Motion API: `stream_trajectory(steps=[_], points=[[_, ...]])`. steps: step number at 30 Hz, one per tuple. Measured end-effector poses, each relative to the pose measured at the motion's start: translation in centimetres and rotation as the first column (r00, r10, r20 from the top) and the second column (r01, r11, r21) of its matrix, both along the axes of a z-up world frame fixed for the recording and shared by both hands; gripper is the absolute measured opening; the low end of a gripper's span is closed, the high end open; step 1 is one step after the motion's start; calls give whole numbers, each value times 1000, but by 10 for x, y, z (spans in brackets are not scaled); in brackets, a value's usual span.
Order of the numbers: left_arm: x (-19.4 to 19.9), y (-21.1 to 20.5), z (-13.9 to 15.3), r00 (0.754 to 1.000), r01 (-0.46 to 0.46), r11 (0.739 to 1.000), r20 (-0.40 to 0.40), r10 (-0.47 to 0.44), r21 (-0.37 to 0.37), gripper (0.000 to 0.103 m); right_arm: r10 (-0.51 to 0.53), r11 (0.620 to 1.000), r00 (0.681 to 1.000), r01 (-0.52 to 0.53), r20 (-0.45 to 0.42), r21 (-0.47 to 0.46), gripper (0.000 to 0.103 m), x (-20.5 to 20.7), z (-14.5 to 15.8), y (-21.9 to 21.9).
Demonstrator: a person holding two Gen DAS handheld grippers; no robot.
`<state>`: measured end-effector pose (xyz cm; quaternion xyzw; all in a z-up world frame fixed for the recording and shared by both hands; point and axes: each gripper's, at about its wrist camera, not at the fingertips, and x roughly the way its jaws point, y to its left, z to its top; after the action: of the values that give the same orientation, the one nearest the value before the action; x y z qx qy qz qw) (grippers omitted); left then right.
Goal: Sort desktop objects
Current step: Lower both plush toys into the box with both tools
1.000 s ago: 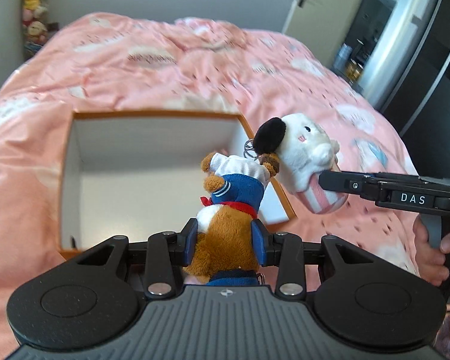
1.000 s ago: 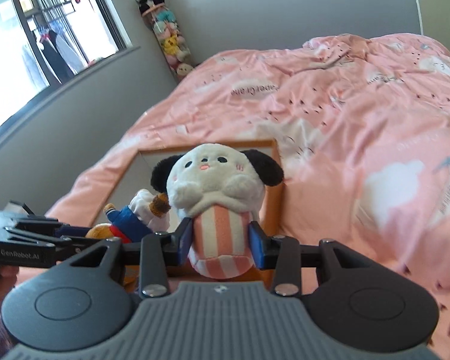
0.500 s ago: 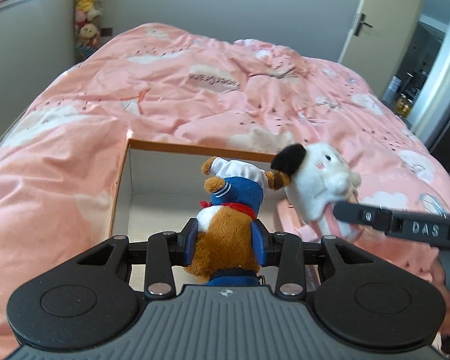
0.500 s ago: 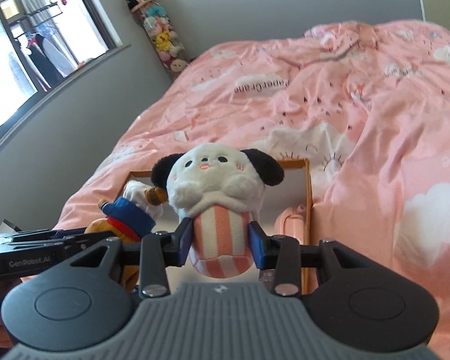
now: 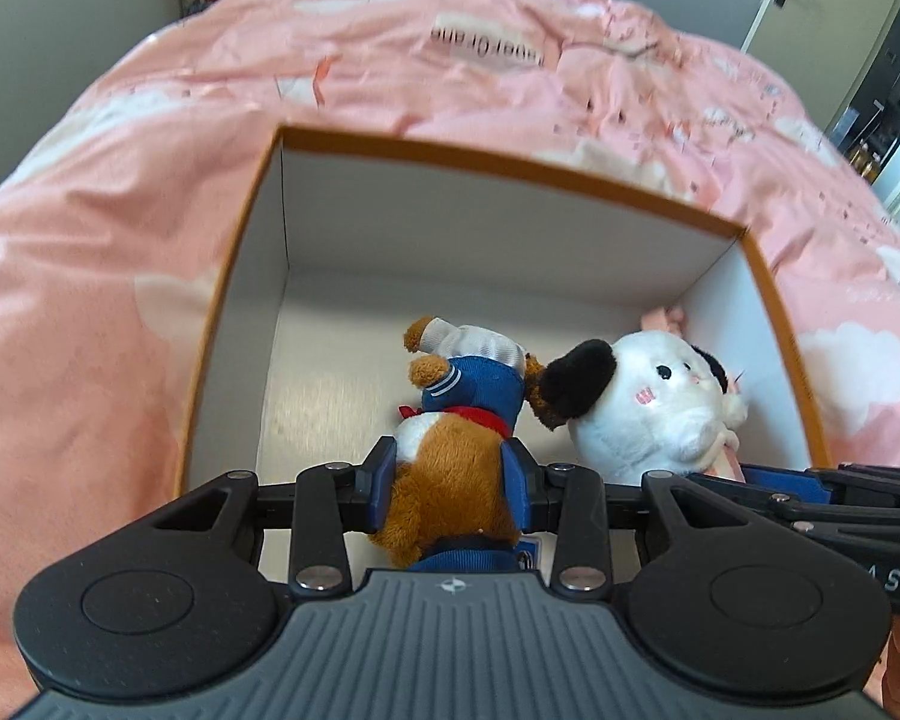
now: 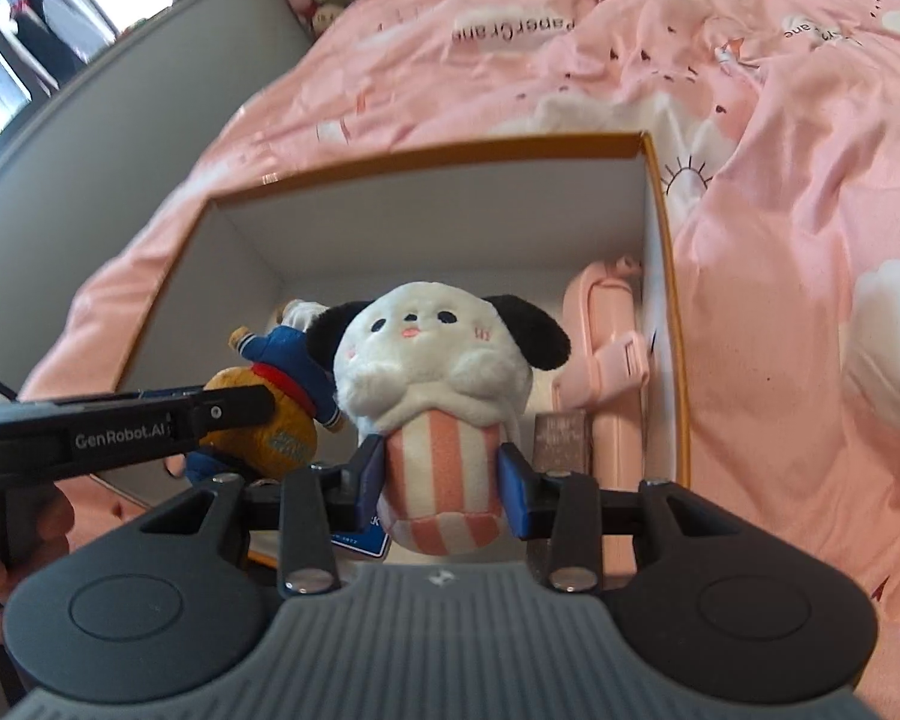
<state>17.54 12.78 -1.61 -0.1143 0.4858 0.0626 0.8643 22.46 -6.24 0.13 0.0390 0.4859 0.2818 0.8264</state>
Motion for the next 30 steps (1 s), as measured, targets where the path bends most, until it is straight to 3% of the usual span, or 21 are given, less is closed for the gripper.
stream_trajectory(steps=[7, 16, 25, 30], points=[[5, -3, -12, 998, -3, 1000, -67, 3, -6, 42, 56, 995, 996, -62, -72, -83, 45, 3, -15, 14], [10, -9, -18, 994, -25, 1000, -108, 25, 8, 43, 97, 990, 990, -106, -100, -90, 51, 2, -15, 15], [15, -6, -17, 989, -24, 999, -147, 19, -35, 44, 119, 990, 993, -118, 12, -83, 51, 11, 10, 14], [15, 2, -16, 988, -25, 996, -154, 12, -80, 45, 196, 976, 977, -187, 80, -114, 51, 22, 8, 28]])
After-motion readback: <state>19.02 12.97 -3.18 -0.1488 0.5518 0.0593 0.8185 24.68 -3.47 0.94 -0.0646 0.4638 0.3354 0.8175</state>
